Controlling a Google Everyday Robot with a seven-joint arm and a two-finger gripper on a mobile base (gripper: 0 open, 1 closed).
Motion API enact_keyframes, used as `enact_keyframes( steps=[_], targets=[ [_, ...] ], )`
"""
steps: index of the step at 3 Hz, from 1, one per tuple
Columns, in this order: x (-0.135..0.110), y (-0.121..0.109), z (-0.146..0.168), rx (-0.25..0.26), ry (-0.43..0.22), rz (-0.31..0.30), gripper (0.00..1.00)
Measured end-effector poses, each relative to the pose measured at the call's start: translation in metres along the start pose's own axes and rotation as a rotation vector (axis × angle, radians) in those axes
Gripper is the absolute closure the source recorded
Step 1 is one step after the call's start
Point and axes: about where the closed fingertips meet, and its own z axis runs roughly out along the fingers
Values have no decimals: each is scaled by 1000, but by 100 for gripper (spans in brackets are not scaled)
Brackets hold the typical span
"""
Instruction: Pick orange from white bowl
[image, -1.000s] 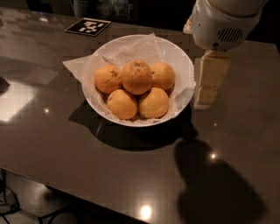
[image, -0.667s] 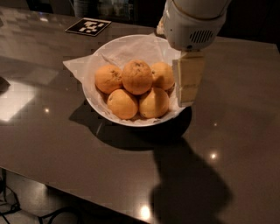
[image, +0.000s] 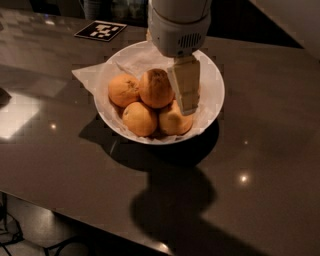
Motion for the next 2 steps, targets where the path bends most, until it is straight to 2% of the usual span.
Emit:
enact_keyframes(
  steps=[2],
  targets=[
    [-6,-26,24,-50,-7,-17,8]
  ],
)
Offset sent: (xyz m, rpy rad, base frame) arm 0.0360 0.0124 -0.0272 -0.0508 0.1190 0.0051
